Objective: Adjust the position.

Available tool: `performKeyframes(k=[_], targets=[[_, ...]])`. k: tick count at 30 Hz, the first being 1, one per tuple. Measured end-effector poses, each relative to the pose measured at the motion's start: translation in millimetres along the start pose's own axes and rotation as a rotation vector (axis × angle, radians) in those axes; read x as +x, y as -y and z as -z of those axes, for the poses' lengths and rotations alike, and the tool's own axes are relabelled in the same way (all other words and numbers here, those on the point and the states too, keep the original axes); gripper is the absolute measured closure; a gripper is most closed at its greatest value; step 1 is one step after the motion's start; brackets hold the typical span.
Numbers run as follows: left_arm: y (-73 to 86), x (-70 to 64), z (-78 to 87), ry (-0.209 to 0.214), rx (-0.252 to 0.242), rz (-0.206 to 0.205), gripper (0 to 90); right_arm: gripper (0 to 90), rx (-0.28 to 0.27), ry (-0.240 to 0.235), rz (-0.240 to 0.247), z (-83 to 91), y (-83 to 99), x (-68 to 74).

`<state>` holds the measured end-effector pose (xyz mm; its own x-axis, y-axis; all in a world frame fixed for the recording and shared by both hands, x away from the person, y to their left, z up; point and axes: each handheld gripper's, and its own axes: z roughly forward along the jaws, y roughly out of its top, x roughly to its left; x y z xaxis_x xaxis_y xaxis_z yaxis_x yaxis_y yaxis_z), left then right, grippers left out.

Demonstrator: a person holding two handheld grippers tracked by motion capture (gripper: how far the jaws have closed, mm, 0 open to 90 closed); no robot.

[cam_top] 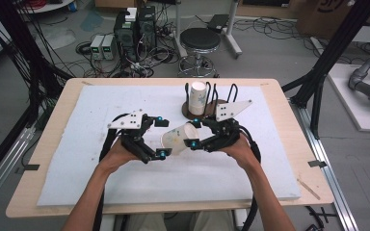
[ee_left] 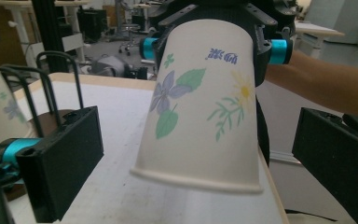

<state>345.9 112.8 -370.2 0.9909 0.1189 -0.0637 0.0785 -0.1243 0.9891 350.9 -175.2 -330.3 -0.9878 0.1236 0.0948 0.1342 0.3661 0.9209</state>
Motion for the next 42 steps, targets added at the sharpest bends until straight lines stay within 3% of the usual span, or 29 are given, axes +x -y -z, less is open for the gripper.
performKeyframes(k=[6, 8, 16, 24, 28, 42], targets=[[-2.7, 1.0, -15.2, 0.031, -0.004, -0.006, 1.8, 37.0, -0.008, -0.007, 0.000, 1.5, 0.0, 0.4], [-1.3, 2.5, -21.0, 0.037, 0.017, -0.007, 1.8, 37.0, -0.010, -0.013, 0.005, 1.3, 0.0, 0.1], [1.7, 6.9, -23.0, 0.044, 0.038, 0.011, 1.9, 37.0, -0.011, -0.022, 0.006, 0.5, 0.1, 0.2], [3.4, 7.7, -23.2, 0.075, 0.054, 0.004, 9.9, 37.0, -0.007, -0.026, 0.005, 0.5, -0.2, 1.6], [3.0, 6.1, -21.6, 0.109, 0.064, -0.022, 26.8, 37.1, -0.008, -0.027, 0.007, 0.8, -0.2, 1.8], [2.4, 4.3, -19.5, 0.111, 0.079, -0.031, 33.4, 37.1, -0.004, -0.034, 0.022, 0.2, 0.2, 1.9]])
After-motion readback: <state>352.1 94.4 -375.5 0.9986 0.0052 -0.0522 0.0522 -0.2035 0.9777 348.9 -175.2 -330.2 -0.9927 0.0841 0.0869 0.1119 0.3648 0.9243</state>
